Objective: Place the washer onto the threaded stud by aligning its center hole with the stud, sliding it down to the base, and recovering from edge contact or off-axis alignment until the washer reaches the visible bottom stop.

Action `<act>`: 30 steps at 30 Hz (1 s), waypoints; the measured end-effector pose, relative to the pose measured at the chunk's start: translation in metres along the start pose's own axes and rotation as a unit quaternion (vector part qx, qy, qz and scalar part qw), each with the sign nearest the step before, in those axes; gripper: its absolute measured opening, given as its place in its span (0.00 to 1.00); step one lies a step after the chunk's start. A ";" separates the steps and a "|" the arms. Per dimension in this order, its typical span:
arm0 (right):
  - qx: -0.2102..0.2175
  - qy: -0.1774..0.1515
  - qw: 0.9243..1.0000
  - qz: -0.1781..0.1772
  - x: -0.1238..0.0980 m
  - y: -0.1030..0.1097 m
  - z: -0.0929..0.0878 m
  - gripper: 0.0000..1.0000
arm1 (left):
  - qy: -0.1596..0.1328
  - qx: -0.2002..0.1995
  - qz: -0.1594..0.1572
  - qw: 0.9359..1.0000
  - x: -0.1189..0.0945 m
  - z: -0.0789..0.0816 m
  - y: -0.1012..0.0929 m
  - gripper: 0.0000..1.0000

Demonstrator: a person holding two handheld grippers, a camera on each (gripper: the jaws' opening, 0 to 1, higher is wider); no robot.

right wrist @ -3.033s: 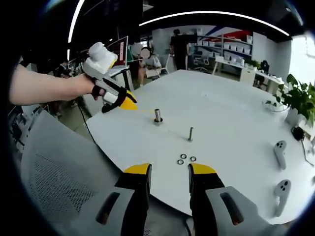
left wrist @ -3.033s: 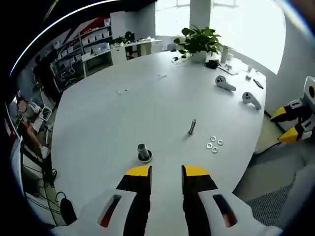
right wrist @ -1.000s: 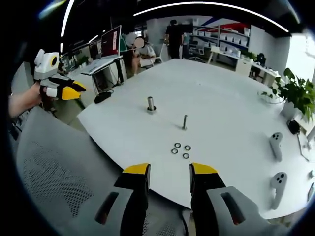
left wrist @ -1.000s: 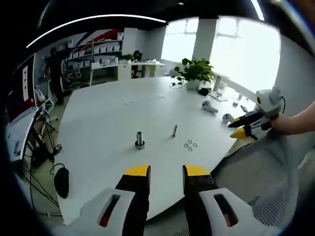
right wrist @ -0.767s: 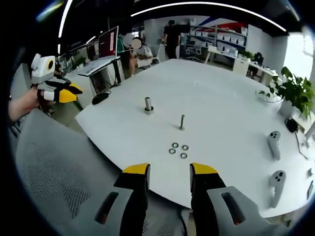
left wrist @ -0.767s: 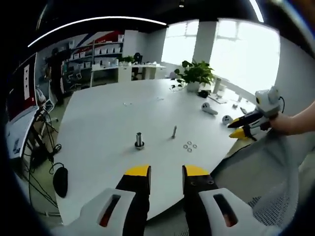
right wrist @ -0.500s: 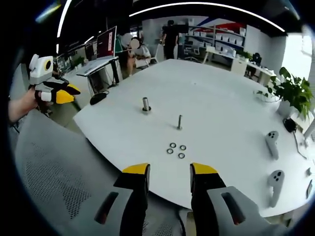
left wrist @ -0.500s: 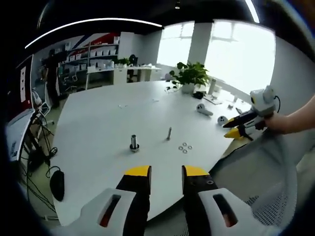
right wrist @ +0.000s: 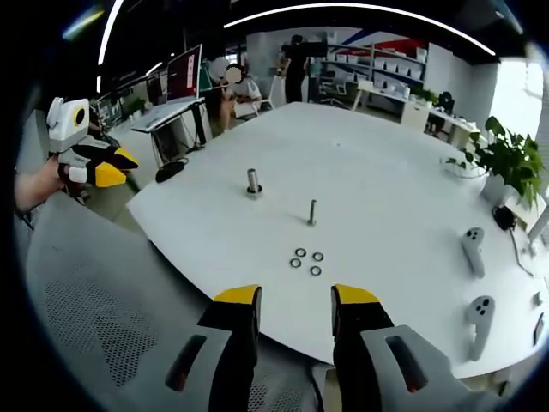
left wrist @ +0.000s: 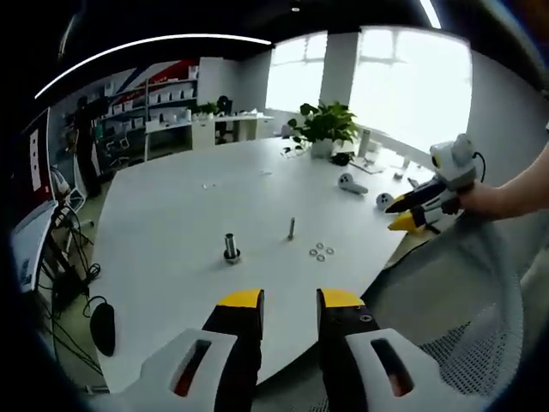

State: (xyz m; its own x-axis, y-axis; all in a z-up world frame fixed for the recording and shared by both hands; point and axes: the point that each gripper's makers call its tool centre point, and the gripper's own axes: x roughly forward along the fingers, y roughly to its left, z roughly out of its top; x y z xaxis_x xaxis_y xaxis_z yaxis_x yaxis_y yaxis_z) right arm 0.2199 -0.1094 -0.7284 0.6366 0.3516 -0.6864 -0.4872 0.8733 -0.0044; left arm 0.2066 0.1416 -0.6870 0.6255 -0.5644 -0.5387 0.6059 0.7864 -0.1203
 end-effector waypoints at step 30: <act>0.006 -0.010 1.000 0.022 0.001 0.005 0.005 0.36 | 0.013 0.013 0.036 0.999 0.000 -0.004 0.011 0.21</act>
State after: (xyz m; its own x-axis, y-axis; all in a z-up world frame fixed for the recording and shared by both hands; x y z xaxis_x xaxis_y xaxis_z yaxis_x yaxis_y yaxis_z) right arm 0.2211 -0.1028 -0.7257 0.6275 0.3962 -0.6703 -0.5069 0.8613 0.0345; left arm 0.2117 0.1514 -0.6914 0.6550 -0.5005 -0.5660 0.5732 0.8173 -0.0594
